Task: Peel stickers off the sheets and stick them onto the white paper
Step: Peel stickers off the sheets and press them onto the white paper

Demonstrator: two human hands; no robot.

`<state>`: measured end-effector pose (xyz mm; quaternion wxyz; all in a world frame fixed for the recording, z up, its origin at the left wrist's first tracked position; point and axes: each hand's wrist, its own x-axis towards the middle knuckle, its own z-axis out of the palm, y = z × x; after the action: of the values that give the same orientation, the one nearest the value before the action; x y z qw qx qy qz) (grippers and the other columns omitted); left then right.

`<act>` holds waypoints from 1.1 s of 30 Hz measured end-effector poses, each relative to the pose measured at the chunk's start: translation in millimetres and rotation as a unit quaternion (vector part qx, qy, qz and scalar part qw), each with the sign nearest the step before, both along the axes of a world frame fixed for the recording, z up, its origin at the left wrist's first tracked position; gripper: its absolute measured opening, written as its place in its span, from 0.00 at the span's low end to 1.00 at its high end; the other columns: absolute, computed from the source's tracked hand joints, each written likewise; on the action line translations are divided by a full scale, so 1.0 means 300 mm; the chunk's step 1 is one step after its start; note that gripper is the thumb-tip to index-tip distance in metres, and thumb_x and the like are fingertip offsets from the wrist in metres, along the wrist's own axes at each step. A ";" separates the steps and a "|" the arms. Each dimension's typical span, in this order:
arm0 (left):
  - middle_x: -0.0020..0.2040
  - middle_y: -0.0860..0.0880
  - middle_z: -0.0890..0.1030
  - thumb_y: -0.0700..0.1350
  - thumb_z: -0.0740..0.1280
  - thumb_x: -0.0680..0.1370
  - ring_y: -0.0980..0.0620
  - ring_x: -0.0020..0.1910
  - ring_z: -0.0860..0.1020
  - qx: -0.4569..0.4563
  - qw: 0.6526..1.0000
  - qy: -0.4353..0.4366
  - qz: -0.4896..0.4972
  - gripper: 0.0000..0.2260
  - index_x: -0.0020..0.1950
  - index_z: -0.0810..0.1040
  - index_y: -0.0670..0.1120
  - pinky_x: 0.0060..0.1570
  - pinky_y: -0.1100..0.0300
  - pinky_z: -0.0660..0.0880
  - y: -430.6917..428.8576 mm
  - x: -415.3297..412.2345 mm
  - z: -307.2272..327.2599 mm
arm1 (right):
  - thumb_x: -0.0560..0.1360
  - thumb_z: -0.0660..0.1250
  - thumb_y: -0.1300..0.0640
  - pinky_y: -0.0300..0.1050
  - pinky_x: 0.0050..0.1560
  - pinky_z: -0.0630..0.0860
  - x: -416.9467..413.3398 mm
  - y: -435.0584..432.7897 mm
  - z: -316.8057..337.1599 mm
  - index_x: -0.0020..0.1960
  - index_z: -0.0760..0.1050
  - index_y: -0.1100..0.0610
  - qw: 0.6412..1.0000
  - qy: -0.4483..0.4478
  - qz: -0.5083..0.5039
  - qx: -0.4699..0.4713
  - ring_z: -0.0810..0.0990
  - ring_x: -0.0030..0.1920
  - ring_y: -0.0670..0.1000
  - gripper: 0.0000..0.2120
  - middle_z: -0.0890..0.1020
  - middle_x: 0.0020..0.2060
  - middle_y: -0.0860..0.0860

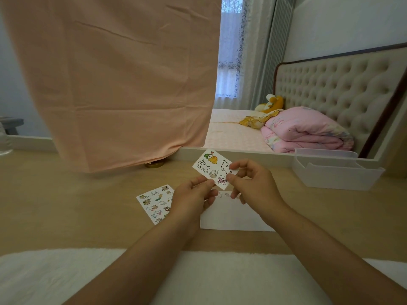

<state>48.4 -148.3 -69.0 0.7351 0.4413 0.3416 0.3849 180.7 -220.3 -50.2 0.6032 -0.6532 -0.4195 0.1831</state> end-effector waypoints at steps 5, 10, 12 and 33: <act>0.50 0.45 0.86 0.45 0.72 0.78 0.52 0.44 0.83 0.028 0.999 0.000 0.019 0.07 0.55 0.82 0.45 0.43 0.60 0.80 0.002 0.002 -0.006 | 0.75 0.73 0.64 0.36 0.25 0.70 -0.019 0.008 -0.010 0.46 0.82 0.56 0.999 0.012 -0.015 0.027 0.76 0.24 0.50 0.04 0.81 0.36 0.48; 0.47 0.49 0.85 0.44 0.72 0.78 0.54 0.40 0.83 0.111 0.992 0.054 0.028 0.03 0.51 0.84 0.49 0.40 0.63 0.80 -0.008 0.009 -0.011 | 0.75 0.74 0.63 0.34 0.26 0.71 -0.027 -0.004 -0.007 0.46 0.83 0.53 0.999 -0.025 -0.031 0.033 0.77 0.24 0.44 0.05 0.83 0.42 0.51; 0.49 0.47 0.85 0.44 0.72 0.78 0.53 0.42 0.83 0.095 0.994 0.041 0.027 0.05 0.54 0.82 0.48 0.39 0.62 0.80 -0.005 0.013 -0.009 | 0.75 0.74 0.63 0.34 0.27 0.71 -0.035 -0.004 -0.010 0.46 0.83 0.53 0.998 -0.042 -0.023 0.038 0.77 0.25 0.45 0.05 0.84 0.42 0.50; 0.43 0.56 0.85 0.51 0.75 0.75 0.60 0.36 0.83 0.298 0.928 0.171 0.142 0.05 0.47 0.81 0.56 0.40 0.54 0.82 0.017 -0.020 -0.015 | 0.72 0.76 0.57 0.44 0.31 0.79 -0.013 0.016 -0.053 0.45 0.77 0.45 0.986 -0.157 -0.046 -0.004 0.81 0.36 0.49 0.10 0.78 0.40 0.46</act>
<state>42.5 -143.2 -73.5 0.4376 0.6459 0.3914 0.4880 176.8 -215.6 -66.2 0.5346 -0.6953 -0.4776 0.0519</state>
